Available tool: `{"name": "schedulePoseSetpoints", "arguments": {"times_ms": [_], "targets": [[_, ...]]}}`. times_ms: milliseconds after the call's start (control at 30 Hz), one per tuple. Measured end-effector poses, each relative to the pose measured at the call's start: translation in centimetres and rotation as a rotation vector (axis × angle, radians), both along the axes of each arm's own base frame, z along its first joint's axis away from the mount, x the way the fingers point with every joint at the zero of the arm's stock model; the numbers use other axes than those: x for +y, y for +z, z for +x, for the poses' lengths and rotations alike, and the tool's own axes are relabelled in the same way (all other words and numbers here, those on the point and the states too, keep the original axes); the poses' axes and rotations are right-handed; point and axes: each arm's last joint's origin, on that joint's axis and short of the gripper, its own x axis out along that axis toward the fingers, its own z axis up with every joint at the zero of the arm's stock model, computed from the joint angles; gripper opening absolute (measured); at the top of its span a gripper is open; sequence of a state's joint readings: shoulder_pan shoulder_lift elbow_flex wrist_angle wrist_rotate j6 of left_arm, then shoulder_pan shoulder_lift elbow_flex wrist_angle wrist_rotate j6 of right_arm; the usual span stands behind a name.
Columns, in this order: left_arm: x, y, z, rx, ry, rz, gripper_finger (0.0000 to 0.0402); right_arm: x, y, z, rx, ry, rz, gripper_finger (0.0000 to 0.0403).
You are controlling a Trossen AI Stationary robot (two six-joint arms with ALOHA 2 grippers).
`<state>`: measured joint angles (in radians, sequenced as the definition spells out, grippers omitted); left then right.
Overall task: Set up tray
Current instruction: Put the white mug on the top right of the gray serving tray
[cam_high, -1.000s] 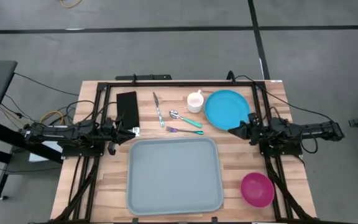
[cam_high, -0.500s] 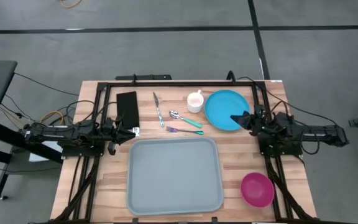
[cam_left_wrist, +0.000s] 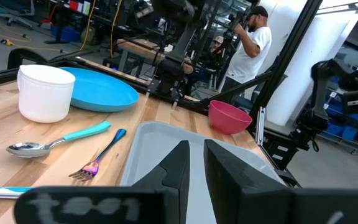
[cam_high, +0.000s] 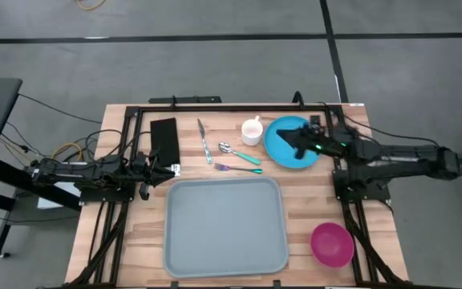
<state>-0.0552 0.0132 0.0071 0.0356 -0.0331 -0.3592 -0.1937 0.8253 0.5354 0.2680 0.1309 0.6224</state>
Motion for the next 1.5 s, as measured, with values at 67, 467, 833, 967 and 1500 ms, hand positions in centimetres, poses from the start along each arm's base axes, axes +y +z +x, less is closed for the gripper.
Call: {"name": "schedulePoseSetpoints", "arguments": {"times_ms": [67, 467, 833, 967, 1500], "targets": [[0.0, 0.0, 0.0, 0.000, 0.000, 0.000, 0.0036, -0.8, 0.7, 1.6, 0.053, -0.009, -0.052, 0.0005], [0.0, 0.0, 0.0, 0.000, 0.000, 0.000, 0.0036, -6.0, 3.8, 7.8, 0.779, -0.029, -0.201, 0.0005], [0.0, 0.0, 0.0, 0.000, 0.000, 0.000, 0.0036, -9.6, 2.0, 12.6, 1.190, 0.145, -0.208, 0.0016], [0.0, 0.0, 0.0, 0.000, 0.000, 0.000, 0.0036, -10.3, -0.2, 14.3, 1.259, 0.196, -0.214, 0.0053], [0.0, 0.0, 0.0, 0.000, -0.001, 0.000, 0.0036, -10.6, -2.6, 18.0, 1.340, 0.302, -0.269, 0.0171]]}}
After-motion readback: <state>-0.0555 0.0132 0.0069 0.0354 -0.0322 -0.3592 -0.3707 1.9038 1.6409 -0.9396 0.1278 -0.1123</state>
